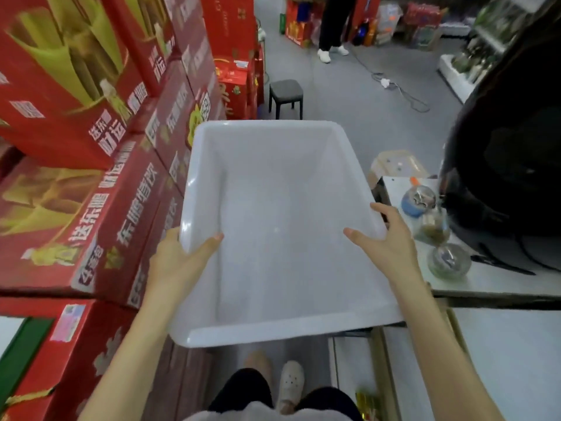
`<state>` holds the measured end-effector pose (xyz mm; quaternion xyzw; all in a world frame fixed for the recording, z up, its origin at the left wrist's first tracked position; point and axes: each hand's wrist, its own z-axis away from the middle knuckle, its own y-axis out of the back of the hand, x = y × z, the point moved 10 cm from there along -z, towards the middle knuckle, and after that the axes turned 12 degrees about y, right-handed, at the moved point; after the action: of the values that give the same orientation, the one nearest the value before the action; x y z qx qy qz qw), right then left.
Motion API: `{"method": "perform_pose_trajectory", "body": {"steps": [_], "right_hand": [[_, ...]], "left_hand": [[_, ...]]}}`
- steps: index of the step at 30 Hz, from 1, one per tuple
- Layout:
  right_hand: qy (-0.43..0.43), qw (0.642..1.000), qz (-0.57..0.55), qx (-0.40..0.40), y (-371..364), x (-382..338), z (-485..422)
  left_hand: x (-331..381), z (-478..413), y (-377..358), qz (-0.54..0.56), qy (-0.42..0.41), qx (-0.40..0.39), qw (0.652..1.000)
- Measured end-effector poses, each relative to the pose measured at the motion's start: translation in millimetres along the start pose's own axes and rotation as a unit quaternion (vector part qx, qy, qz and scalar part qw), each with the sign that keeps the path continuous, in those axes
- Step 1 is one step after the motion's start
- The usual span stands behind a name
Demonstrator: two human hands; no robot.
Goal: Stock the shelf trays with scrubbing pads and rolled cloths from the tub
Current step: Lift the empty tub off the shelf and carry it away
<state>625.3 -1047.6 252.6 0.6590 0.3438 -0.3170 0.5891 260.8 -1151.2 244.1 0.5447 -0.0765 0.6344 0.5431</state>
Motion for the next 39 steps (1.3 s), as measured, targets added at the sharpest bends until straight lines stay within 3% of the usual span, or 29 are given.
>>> {"method": "perform_pose_trajectory", "body": {"steps": [8, 14, 22, 31, 39], "right_hand": [[-0.019, 0.998, -0.013, -0.051, -95.5, 13.3, -194.7], [-0.035, 0.999, 0.0, -0.037, -139.8, 7.1, -356.7], [-0.037, 0.996, 0.005, -0.081, -209.1, 3.5, -562.3], [-0.047, 0.983, 0.052, -0.168, -297.1, 50.0, -855.4], [0.05, 0.95, 0.077, -0.299, -450.0, -15.6, -1109.2]], "left_hand": [[62.6, -176.0, -41.2, 0.006, 0.051, 0.025, 0.998], [169.8, -318.6, -91.4, 0.025, 0.014, -0.022, 0.999], [288.3, -483.0, -128.8, 0.01, -0.015, 0.007, 1.0], [361.6, -690.0, -254.1, 0.055, 0.134, 0.054, 0.988], [418.9, -844.5, -278.5, 0.14, 0.251, 0.171, 0.942]]}}
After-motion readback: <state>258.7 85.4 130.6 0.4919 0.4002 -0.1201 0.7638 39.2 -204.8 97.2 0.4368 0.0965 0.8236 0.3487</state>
